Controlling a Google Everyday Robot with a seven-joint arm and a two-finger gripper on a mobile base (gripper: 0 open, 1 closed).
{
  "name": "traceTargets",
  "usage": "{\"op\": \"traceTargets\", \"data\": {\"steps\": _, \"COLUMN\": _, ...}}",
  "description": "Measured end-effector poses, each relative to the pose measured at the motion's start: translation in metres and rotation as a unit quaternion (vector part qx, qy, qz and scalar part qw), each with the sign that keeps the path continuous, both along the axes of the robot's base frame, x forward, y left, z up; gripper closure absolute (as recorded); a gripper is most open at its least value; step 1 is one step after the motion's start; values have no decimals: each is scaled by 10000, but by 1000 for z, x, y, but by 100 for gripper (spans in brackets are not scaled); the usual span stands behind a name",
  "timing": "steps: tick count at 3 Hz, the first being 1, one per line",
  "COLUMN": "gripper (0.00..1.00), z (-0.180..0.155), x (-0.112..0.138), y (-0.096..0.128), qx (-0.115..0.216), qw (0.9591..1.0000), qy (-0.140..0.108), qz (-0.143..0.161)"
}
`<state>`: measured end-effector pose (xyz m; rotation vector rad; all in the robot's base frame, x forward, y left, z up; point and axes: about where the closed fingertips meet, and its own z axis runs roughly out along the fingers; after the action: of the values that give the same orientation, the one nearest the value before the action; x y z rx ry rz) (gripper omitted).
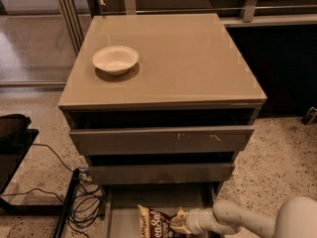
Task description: Pick brown chip bag from bottom drawer and place on counter
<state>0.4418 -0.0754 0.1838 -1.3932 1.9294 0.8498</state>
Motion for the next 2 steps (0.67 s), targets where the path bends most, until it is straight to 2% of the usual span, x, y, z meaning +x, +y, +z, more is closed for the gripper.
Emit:
{"op": "traceTargets", "data": {"steps": 1, "gripper": 100, "z": 41, "x": -5, "y": -9, "qx": 70, "qw": 9998, "qy": -178, "qz": 86}}
{"op": "traceTargets", "data": {"steps": 2, "gripper": 100, "z": 95, "x": -10, "y": -18, "qx": 44, "qw": 9983, "qy": -545, "qz": 194}}
